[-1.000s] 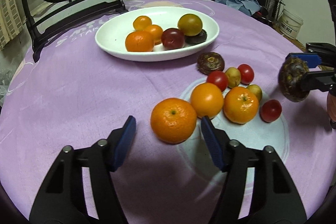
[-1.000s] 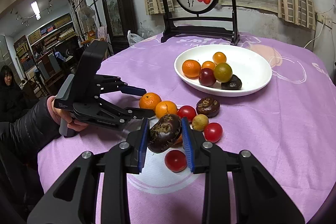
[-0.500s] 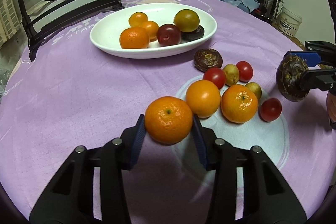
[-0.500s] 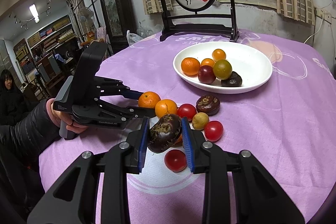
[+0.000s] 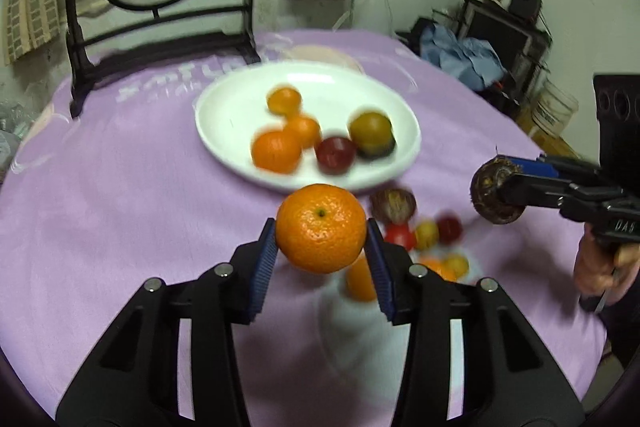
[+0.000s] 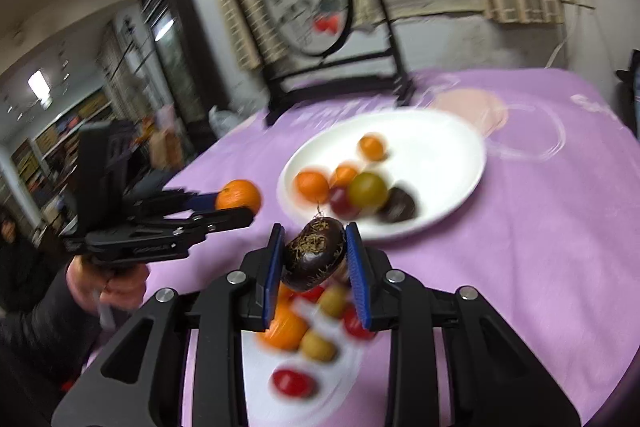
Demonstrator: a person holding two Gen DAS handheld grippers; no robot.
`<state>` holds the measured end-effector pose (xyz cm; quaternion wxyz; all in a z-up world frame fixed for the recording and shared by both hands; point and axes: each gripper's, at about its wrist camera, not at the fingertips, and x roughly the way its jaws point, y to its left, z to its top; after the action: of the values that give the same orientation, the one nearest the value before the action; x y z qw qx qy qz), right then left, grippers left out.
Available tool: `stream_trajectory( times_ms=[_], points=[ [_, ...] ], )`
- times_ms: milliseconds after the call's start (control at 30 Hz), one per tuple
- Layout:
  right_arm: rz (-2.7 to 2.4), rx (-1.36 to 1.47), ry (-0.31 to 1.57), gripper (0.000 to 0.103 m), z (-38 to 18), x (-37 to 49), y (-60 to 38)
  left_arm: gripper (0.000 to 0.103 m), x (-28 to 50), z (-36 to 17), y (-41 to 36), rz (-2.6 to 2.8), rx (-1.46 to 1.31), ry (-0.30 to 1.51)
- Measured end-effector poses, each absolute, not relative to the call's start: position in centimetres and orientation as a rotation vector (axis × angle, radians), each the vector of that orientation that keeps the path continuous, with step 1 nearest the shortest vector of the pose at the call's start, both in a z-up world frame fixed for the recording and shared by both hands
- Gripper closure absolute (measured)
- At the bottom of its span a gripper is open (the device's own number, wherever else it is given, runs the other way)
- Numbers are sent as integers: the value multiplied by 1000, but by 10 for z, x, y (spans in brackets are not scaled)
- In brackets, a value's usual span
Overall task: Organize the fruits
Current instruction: 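Place the orange and passion fruit on the white plate with both tools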
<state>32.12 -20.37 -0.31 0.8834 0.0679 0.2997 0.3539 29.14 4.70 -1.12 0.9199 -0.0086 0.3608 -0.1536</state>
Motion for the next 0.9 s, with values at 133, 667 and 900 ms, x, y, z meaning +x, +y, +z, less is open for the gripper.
stream_trajectory(
  times_ms=[133, 667, 900],
  points=[
    [639, 196, 609, 72, -5, 365, -205, 59, 334, -2, 56, -225, -80, 721],
    [510, 149, 721, 60, -29, 423, -186, 58, 418, -26, 75, -60, -142, 806],
    [548, 107, 673, 41, -10, 378, -194, 22, 386, 2, 76, -28, -131, 722]
  ],
)
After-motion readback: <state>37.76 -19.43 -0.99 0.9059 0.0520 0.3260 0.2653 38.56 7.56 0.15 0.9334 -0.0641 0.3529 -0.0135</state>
